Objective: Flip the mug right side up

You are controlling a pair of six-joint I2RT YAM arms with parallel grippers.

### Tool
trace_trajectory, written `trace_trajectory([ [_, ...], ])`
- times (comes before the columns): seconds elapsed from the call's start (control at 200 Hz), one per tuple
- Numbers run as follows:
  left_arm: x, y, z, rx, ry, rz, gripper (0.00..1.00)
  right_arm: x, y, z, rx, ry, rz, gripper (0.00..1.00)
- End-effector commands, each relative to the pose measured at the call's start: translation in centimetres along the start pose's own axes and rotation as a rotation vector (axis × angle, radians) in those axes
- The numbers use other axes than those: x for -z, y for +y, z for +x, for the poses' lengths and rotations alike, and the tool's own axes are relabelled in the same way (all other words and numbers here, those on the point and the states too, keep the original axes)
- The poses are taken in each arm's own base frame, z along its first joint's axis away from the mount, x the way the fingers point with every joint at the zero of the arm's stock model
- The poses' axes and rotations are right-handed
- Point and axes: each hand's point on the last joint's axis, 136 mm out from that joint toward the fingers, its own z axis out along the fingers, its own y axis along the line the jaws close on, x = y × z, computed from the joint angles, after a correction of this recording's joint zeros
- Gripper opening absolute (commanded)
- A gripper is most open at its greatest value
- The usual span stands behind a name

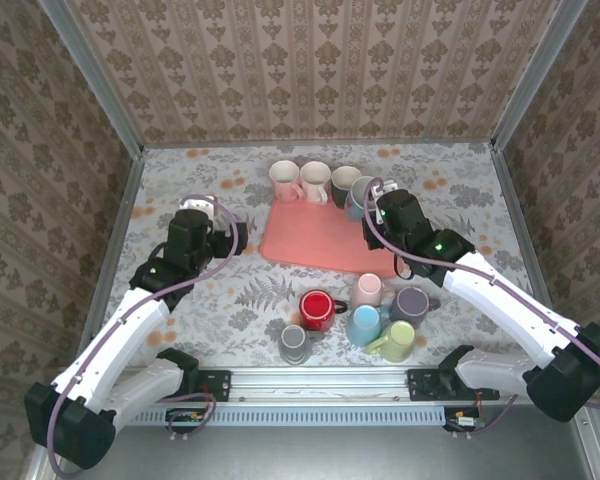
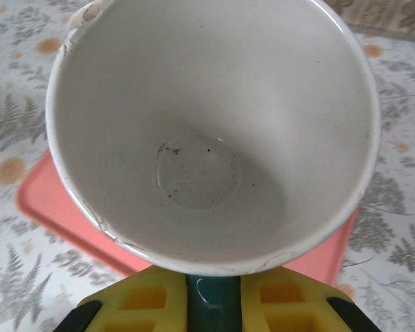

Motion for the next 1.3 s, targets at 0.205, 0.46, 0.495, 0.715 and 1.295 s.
trace_trajectory([
  [0.205,0.6,-0.4,-0.1,-0.079,-0.053,-0.003,1.00,-3.6,-5.0,-3.7,-0.116,-0.135,0.211,0.00],
  [0.46,1.0,-0.6,-0.1,-0.112,-0.083,-0.011,1.00,-9.9,-7.5,-1.2,-0.217,0.014,0.218,0.00],
  [0.495,1.0,-0.5,-0.1,-0.110,-0.081,-0.016,1.00,-10.6,-7.6,-0.8,-0.222,0.034,0.223,0.00],
  [0.715,0.9,-0.8,0.2,-0.118,-0.073,-0.004,1.00,-13.9,-7.7,0.4,-0.255,0.075,0.235,0.00],
  [1.295,0.8,-0.8,0.5,-0.153,-0.068,-0.022,1.00,-18.5,-8.5,2.7,-0.237,0.180,0.303,0.01],
])
